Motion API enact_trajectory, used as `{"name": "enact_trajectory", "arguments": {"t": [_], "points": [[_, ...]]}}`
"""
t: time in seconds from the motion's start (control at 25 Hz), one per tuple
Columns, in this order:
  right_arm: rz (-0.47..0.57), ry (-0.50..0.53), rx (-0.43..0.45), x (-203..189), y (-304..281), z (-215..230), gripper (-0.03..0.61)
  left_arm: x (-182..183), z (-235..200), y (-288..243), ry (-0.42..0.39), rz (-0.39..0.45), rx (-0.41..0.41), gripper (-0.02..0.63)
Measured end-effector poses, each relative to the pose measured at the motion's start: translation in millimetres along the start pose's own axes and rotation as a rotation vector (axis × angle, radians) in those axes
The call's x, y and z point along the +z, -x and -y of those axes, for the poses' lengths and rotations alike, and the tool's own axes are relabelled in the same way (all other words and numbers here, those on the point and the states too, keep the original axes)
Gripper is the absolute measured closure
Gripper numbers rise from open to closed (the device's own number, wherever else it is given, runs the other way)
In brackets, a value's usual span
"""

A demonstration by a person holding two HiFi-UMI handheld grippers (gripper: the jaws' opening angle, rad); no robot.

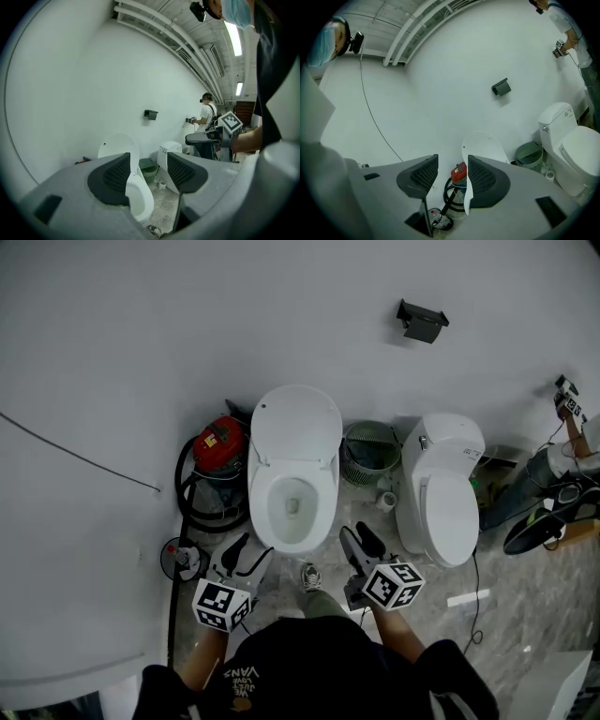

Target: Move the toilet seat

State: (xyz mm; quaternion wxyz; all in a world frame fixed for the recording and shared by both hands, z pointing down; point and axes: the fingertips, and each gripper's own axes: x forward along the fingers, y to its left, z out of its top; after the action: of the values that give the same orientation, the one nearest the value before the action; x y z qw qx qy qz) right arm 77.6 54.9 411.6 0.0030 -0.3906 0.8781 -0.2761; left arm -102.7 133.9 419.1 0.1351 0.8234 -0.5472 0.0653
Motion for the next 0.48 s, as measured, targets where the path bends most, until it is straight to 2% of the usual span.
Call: {"name": "enact_trajectory", "arguments": {"t": [0.36, 0.48], "points": [[-0.063, 0.001, 0.046, 27.7, -62.4, 40.5, 0.408, 22.8, -32.9, -61.8, 0.027, 0.017, 0.079, 0.385], [-0.085, 0.002, 0.054, 33.8, -78.9, 56.3, 0.408, 21.3, -39.9, -80.7, 0.042, -0.005, 0.094, 0.385]]}}
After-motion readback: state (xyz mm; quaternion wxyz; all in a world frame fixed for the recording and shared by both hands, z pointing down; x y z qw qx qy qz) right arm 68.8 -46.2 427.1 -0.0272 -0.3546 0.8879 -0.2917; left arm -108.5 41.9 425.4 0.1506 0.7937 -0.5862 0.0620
